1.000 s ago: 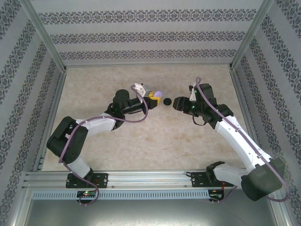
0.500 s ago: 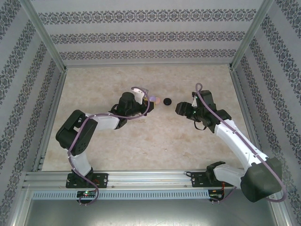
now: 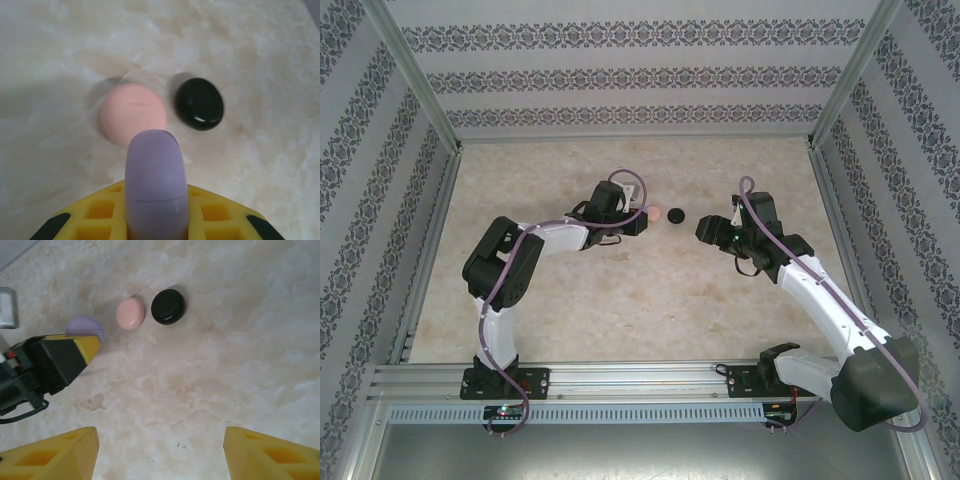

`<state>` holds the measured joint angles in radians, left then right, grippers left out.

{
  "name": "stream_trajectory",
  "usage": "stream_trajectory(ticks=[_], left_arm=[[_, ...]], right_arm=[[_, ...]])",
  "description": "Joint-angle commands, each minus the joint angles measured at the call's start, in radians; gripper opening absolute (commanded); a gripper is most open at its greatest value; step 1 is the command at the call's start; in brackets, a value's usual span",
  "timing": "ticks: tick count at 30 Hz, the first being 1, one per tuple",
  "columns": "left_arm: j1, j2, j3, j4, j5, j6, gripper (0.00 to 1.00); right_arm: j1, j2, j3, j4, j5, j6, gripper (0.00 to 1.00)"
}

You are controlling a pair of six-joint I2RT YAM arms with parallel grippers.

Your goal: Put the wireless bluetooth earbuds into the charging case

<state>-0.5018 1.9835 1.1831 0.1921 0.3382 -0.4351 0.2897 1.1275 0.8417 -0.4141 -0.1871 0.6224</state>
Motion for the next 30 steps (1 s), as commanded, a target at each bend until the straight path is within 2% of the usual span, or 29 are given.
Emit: stream_trajectory(ticks=[1, 6, 15, 23, 30], left_arm=[[0.020, 0.033, 0.035, -0.108, -0.025, -0.032, 0.00], [0.036, 0.072, 0.054, -0.128, -0.012, -0.055, 0.00], [0.067, 0.104, 0.042, -0.117, 0.006, -0.086, 0.07], [0.105, 0.066, -0.006, -0.105, 0.003, -0.090, 0.40], [0.186, -0.031, -0.085, -0.103, -0.013, -0.070, 0.59]], right_arm=[[-0.014, -0.018, -0.012, 0.005, 0.018, -0.011, 0.67], [-0.018, -0.015, -0.003, 0.001, 0.017, -0.013, 0.67], [-0.024, -0.013, 0.020, -0.008, 0.023, -0.016, 0.67], [-0.028, -0.031, 0.037, -0.024, 0.028, -0.017, 0.68], [-0.038, -0.053, 0.051, -0.050, 0.032, -0.023, 0.68]])
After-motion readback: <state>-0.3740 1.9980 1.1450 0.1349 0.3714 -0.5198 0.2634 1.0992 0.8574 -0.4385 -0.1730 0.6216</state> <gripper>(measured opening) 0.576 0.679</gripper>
